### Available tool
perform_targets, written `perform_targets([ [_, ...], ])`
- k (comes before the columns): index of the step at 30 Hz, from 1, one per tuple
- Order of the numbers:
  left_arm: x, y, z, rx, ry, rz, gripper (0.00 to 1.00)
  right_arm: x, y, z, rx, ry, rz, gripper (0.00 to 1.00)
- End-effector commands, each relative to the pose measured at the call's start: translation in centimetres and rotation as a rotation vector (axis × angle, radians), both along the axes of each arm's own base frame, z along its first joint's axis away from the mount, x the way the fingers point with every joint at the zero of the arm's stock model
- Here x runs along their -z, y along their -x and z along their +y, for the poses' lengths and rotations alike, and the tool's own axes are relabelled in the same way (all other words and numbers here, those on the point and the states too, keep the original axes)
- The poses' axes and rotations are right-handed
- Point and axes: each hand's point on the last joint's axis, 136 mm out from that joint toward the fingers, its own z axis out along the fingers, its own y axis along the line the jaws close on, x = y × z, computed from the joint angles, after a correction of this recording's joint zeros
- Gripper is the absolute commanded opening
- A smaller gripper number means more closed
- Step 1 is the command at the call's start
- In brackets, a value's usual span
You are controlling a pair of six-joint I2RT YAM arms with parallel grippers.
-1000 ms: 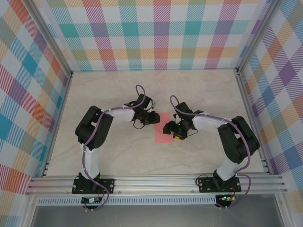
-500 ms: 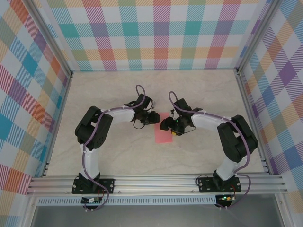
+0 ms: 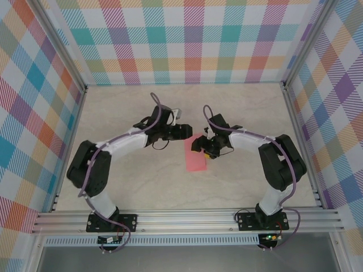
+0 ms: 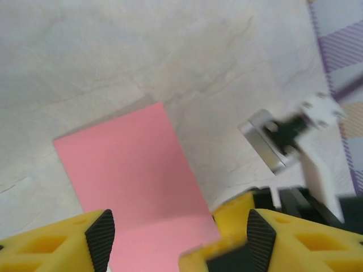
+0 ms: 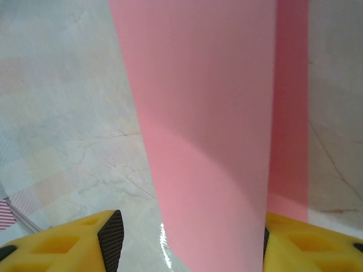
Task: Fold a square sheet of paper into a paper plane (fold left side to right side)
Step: Fold the triangle a second time at the center of the table.
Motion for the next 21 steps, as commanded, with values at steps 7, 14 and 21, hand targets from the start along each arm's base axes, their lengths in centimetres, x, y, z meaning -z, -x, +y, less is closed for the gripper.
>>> perform_targets([
  [7, -1.5, 8.6, 1.7, 0.088, -0.061, -0.206, 0.74, -1.2, -2.1, 1.2, -0.020, -0.056, 0.018, 0.58],
  [14, 1.5, 13.6, -1.7, 0.187, -0.195, -0.211, 0.77, -1.5, -2.4, 1.4, -0.013, -0.062, 0.023, 0.57],
  [21, 4.0, 13.7, -5.1, 0.227, -0.363, -0.211, 0.78, -1.7, -2.5, 1.6, -0.015, -0.065, 0.023, 0.57],
])
